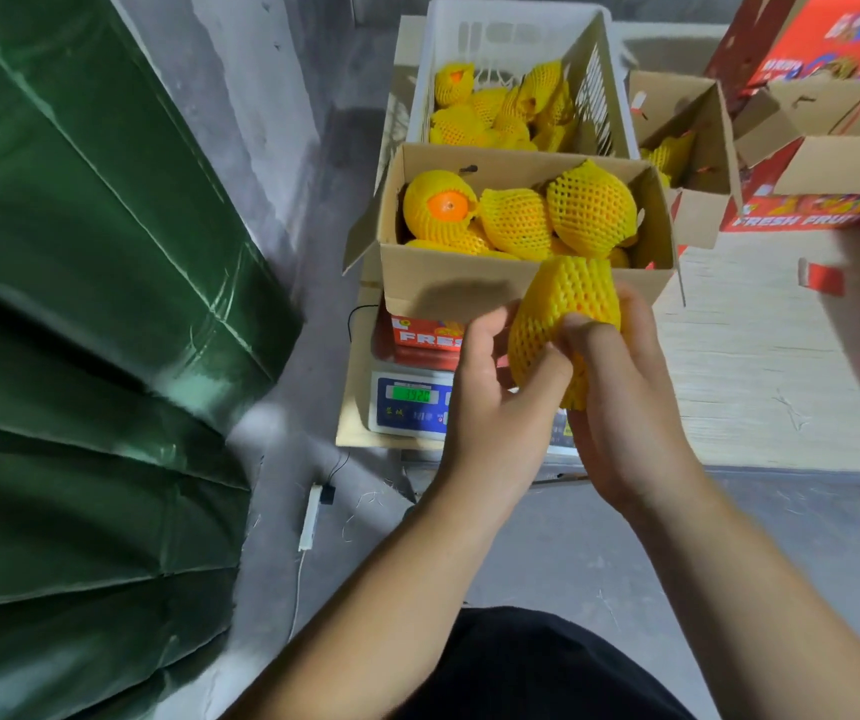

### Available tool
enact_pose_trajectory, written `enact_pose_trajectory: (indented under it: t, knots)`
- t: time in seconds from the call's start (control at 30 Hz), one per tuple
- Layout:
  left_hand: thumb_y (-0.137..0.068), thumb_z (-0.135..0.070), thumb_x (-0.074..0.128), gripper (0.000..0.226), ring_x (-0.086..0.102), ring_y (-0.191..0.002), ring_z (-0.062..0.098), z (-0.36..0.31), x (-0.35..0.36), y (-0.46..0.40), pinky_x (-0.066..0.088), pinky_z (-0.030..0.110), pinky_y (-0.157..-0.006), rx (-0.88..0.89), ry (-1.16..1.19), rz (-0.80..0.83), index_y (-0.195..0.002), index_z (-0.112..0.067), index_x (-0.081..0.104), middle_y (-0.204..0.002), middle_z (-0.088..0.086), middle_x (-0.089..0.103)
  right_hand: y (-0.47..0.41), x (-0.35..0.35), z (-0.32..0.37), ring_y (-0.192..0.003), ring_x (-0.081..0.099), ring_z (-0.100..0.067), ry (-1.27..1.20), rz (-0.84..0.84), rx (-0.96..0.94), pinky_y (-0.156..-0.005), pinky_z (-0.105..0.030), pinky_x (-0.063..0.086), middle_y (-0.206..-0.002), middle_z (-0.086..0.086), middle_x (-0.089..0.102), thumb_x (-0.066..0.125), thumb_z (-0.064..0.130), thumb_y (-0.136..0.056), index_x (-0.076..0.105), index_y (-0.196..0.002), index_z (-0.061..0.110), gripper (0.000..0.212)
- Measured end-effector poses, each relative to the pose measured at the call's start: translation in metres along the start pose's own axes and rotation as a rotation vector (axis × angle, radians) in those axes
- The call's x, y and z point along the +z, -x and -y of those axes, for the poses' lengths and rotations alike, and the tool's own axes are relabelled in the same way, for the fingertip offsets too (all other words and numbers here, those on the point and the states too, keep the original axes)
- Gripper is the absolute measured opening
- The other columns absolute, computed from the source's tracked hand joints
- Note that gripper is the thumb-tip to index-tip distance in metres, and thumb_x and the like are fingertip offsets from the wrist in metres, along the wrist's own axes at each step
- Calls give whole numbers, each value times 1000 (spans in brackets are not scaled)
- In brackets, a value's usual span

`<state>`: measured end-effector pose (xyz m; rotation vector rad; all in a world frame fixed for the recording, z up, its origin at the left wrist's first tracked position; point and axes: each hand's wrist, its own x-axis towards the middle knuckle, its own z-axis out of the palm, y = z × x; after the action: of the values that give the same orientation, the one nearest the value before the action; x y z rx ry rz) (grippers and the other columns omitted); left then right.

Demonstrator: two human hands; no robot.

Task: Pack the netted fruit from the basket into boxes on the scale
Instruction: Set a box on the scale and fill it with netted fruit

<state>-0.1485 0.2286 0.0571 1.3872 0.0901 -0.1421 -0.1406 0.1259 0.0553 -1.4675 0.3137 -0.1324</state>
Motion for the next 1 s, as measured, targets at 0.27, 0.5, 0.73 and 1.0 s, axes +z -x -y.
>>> enact_pose_trajectory:
  t: [0.27, 0.5, 0.73, 1.0]
  knots:
    - [-104, -12, 62, 23, 65, -112, -6, -45, -47, -75, 48, 8, -92, 233, -251, 12, -122, -22, 71, -119, -15, 73, -86, -4, 52, -121, 57, -13, 438, -213, -511, -99, -31, 51, -132, -7, 56, 73, 36, -88, 45, -143, 12, 66]
    - [-102, -21, 62, 22, 68, -103, -4, -62, -91, -123, 54, 16, -88, 182, -325, -36, -116, -35, 71, -111, -16, 75, -105, -10, 61, -104, 63, -3, 949, 83, -348, -91, -37, 55, -130, 7, 67, 66, 49, -98, 62, -137, 26, 46]
    - [-104, -30, 61, 23, 63, -108, -11, -52, -108, -103, 46, 15, -89, 84, -447, 82, -124, -38, 70, -117, -21, 71, -72, 13, 52, -118, 58, -12, 1040, 204, -317, -83, -17, 44, -146, 1, 59, 63, 36, -101, 58, -141, 25, 42]
    - [-101, -34, 57, 25, 66, -111, -5, -39, -137, -52, 49, 14, -79, 77, -498, 47, -119, -46, 70, -117, -25, 71, -26, 23, 35, -121, 56, -26, 1032, 261, -382, -87, -26, 37, -136, -10, 61, 63, 33, -101, 59, -139, 21, 40]
